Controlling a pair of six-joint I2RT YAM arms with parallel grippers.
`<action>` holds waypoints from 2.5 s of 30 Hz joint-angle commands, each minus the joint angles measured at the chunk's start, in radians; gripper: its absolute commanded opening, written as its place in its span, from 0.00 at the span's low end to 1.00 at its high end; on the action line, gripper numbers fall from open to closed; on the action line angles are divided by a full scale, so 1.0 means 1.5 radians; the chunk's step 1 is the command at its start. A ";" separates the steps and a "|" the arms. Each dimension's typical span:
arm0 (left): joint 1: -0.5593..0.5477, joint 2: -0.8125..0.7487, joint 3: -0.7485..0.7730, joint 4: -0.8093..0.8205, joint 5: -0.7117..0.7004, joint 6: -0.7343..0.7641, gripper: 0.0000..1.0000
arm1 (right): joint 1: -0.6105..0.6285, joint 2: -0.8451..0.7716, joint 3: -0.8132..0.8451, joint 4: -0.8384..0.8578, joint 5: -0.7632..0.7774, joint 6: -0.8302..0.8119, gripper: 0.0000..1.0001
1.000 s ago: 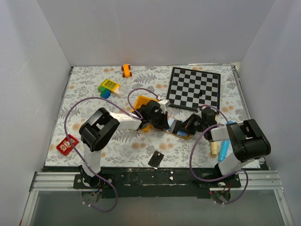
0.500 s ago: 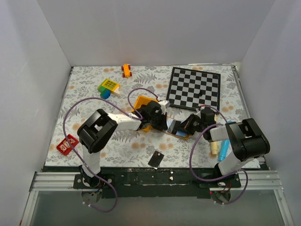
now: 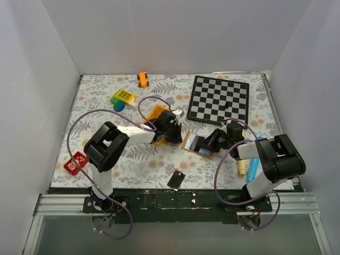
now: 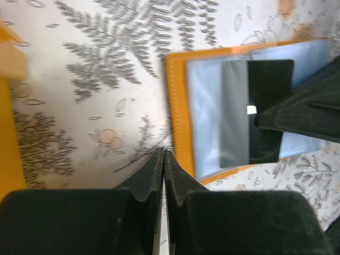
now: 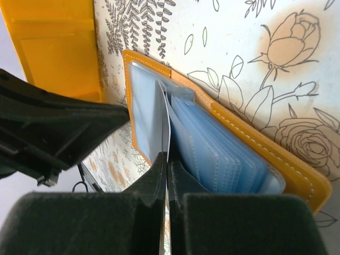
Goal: Put the credit cards into the card holder
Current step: Insert the credit card into the card slot.
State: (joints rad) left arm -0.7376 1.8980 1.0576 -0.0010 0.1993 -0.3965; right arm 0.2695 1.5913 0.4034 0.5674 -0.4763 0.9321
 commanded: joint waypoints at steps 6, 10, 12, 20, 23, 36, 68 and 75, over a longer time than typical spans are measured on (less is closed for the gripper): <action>0.020 -0.005 0.008 -0.038 -0.045 0.017 0.00 | 0.008 0.000 -0.009 -0.150 0.041 -0.064 0.01; 0.019 0.001 0.007 -0.034 -0.027 0.017 0.00 | 0.008 0.006 -0.003 -0.152 0.041 -0.069 0.01; 0.017 0.003 0.006 -0.031 -0.018 0.017 0.00 | 0.008 0.012 0.001 -0.149 0.039 -0.069 0.01; -0.028 0.023 0.020 -0.035 -0.012 0.018 0.00 | 0.007 0.025 0.012 -0.134 0.028 -0.067 0.01; -0.034 0.026 0.016 -0.034 -0.019 0.010 0.00 | 0.007 0.024 0.013 -0.134 0.027 -0.067 0.01; -0.035 0.034 0.023 -0.045 -0.019 0.015 0.00 | 0.008 0.049 0.016 -0.108 0.018 -0.064 0.01; -0.036 0.034 0.024 -0.045 -0.021 0.016 0.00 | 0.008 -0.073 0.069 -0.321 0.091 -0.149 0.37; -0.035 0.034 0.022 -0.043 -0.020 0.015 0.00 | 0.008 -0.098 0.101 -0.415 0.123 -0.184 0.38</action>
State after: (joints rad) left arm -0.7815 1.9232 1.0931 -0.0093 0.1680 -0.3782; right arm 0.2821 1.4628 0.5266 0.1314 -0.3840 0.7349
